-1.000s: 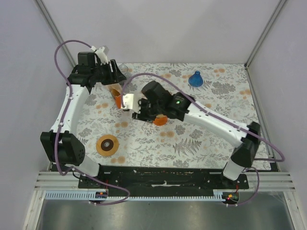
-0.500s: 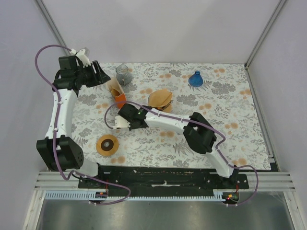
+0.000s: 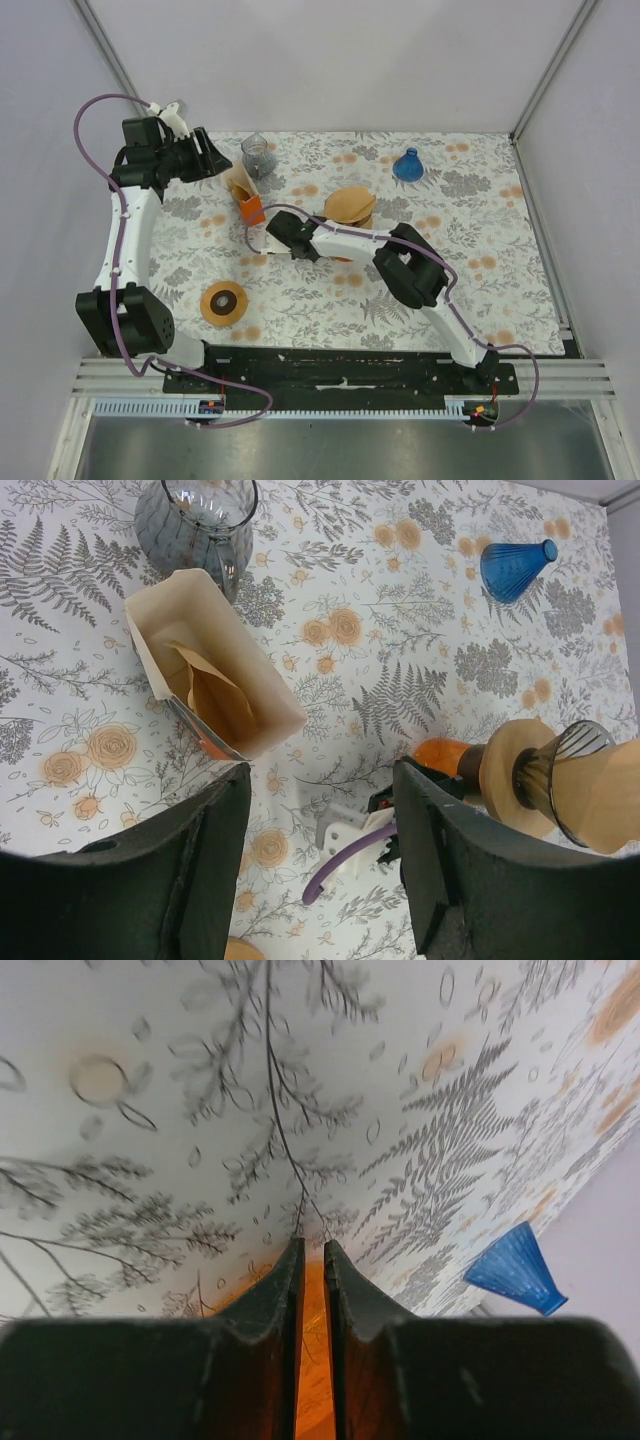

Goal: Place the coffee filter in the dripper

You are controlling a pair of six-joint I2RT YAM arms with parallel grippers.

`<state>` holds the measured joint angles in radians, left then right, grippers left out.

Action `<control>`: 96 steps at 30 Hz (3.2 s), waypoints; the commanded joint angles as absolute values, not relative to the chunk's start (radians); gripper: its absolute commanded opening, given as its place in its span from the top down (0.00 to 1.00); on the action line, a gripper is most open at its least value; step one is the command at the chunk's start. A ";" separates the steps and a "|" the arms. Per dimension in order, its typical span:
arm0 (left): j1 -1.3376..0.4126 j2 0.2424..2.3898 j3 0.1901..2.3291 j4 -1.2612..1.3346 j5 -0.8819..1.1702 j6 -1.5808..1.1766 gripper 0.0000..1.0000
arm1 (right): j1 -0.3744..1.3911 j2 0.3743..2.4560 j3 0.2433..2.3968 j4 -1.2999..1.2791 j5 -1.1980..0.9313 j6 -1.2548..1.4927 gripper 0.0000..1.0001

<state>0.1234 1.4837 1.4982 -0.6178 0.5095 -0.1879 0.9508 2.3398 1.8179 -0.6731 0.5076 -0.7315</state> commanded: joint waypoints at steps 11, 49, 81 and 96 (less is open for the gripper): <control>0.133 1.451 1.497 -0.574 0.548 -0.158 0.35 | 0.701 2.085 1.382 -0.542 0.583 -0.598 0.80; -0.210 2.370 2.430 -0.770 -0.123 0.250 0.31 | 0.525 1.651 1.522 -0.411 0.044 -0.417 0.02; -0.405 2.065 1.798 -0.726 0.420 0.426 0.98 | 0.477 1.201 1.233 -0.413 0.123 -0.359 0.02; -0.600 1.735 1.250 -0.681 0.564 0.683 0.90 | 0.472 1.072 1.157 -0.423 0.112 -0.324 0.02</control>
<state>-0.6056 1.7596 1.2949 -0.6693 0.4995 0.6151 0.4747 1.1160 1.1656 -0.4362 0.1127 -0.3500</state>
